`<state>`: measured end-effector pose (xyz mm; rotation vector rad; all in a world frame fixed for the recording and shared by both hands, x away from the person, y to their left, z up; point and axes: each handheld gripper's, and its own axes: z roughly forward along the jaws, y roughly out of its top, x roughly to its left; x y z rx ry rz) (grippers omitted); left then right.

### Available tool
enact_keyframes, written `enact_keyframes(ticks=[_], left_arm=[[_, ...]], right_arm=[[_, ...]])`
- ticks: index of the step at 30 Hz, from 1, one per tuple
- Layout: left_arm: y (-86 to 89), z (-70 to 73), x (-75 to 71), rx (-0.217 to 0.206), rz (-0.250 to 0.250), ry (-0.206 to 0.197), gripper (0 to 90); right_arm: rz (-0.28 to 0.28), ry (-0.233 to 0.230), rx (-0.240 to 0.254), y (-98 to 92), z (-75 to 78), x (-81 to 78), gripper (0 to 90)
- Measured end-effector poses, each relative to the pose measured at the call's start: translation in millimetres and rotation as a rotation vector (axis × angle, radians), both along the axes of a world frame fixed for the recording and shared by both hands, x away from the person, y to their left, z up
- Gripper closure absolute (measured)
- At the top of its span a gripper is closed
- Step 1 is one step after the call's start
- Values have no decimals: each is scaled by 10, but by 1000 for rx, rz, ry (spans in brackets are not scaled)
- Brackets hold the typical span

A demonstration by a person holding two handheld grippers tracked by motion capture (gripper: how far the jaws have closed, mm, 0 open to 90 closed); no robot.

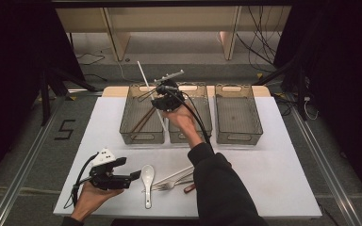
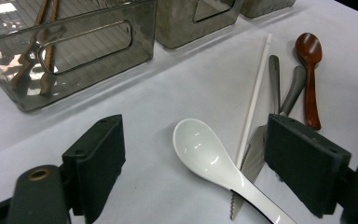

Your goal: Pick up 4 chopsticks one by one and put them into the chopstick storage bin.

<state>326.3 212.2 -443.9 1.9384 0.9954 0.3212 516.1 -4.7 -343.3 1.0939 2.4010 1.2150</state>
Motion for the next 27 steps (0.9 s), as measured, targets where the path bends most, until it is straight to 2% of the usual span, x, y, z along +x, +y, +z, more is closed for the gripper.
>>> enact_keyframes(ticks=[11, 27], left_arm=[[5, 2, 2, 3, -7, -4, 201], [7, -18, 14, -1, -5, 2, 201]], right_arm=[[-30, 25, 18, 114, -70, 149, 851], [-48, 62, 0, 214, -283, 202, 849]])
